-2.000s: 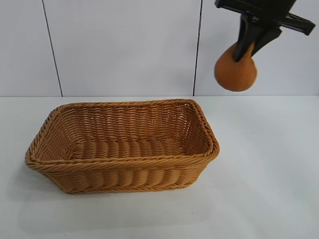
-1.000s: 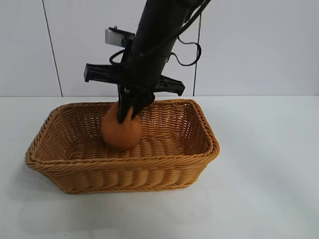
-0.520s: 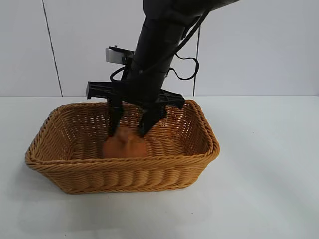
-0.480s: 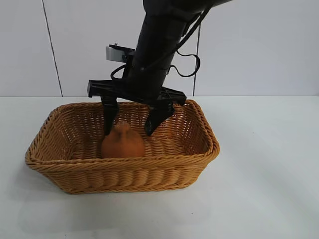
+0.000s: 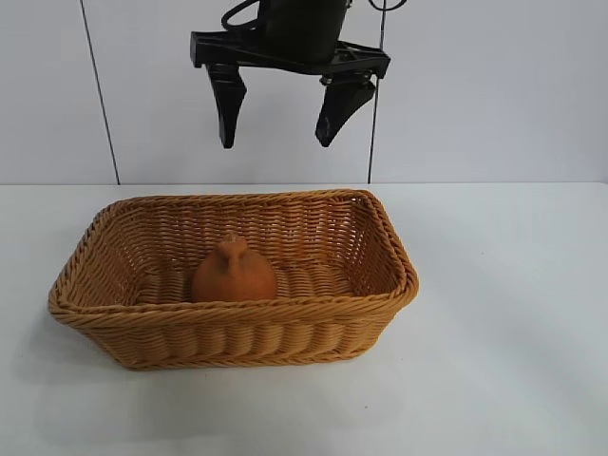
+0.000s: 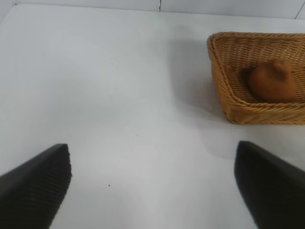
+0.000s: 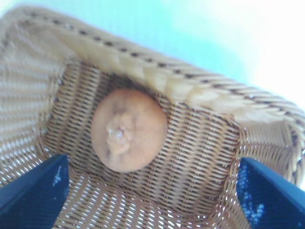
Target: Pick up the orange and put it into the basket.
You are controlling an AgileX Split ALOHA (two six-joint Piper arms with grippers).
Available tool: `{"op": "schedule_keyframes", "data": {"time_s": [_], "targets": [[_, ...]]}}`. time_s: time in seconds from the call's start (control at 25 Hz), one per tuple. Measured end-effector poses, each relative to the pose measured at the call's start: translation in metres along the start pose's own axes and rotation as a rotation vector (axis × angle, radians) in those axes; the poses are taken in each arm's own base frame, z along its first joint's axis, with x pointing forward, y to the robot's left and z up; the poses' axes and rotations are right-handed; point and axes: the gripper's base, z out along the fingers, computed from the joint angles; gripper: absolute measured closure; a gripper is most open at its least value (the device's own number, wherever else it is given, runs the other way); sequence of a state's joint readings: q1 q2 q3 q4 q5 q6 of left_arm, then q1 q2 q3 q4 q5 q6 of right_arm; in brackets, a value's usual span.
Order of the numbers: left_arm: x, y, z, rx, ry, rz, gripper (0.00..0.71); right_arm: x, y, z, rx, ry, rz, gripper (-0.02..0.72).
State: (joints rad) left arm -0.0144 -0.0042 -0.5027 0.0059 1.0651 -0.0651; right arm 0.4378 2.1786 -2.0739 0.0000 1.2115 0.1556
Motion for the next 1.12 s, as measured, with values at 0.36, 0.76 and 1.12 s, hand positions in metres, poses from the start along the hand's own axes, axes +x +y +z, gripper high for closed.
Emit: {"op": "schedule_keyframes", "data": {"time_s": [0.36,0.76,1.12], "targets": [[0.000,0.000,0.000,0.000,0.000,0.000,0.047,0.000,-0.153,-0.008,0.116,-0.014,0.260,0.060],[0.000,0.000,0.000,0.000,0.000,0.000,0.047,0.066,-0.176,-0.019,0.143,0.156,0.280,0.064],[0.000,0.000,0.000,0.000,0.000,0.000,0.047,0.199,-0.139,-0.075,0.134,0.284,0.269,0.064]]}}
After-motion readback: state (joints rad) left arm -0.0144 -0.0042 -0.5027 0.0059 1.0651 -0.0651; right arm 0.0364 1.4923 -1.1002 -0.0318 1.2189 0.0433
